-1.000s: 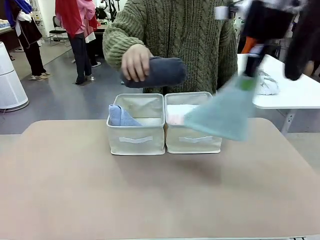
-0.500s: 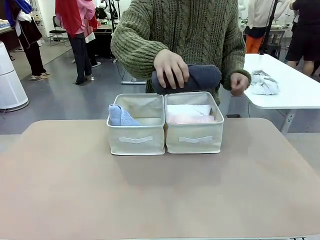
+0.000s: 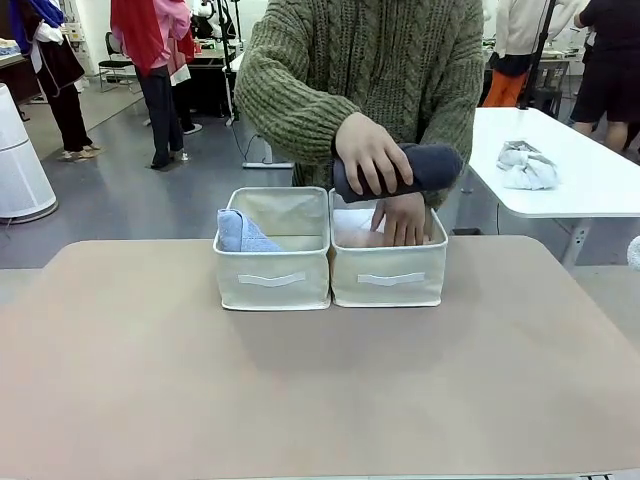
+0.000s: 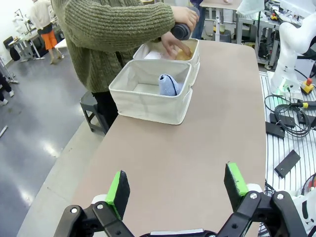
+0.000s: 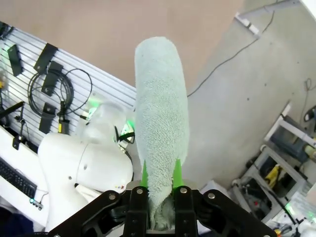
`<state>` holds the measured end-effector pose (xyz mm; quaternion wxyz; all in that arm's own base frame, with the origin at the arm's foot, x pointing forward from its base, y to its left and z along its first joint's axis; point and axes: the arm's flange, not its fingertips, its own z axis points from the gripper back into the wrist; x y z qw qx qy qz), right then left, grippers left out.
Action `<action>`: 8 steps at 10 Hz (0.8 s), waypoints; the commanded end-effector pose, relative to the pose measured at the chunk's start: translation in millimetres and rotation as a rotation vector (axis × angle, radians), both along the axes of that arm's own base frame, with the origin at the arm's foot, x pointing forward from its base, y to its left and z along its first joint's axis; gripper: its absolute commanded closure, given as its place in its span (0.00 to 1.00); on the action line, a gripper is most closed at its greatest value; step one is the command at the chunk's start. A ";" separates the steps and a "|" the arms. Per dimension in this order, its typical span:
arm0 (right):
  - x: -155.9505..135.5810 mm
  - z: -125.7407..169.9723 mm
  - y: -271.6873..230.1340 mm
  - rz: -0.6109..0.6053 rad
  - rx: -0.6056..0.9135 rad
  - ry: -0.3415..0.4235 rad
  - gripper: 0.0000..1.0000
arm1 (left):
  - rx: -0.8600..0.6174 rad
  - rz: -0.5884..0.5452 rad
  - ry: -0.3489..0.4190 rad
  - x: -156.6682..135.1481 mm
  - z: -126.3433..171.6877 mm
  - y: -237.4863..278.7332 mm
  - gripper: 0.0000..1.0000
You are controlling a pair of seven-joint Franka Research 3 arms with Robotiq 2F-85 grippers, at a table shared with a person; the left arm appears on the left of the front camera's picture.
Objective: Sort the towels based on their folding style.
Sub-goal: Pick up another triangle-folded towel from the table and place it in the left Fabric basket.
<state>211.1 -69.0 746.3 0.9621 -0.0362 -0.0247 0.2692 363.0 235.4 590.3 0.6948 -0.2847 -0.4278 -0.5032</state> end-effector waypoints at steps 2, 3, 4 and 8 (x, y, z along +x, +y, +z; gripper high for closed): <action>-7.1 -0.4 3.5 -0.012 0.020 -0.023 0.82 | 0.007 -0.012 -0.010 -2.9 0.1 1.4 0.00; -7.3 -0.4 5.1 -0.012 0.020 -0.023 0.82 | 0.007 -0.012 -0.010 -2.9 0.1 1.4 0.00; -7.0 -1.5 6.7 -0.006 0.019 -0.018 0.82 | 0.007 -0.012 -0.010 -2.9 0.1 1.4 0.00; 2.5 -2.6 13.1 0.013 0.031 -0.002 0.82 | 0.007 -0.012 -0.010 -2.9 0.1 1.4 0.00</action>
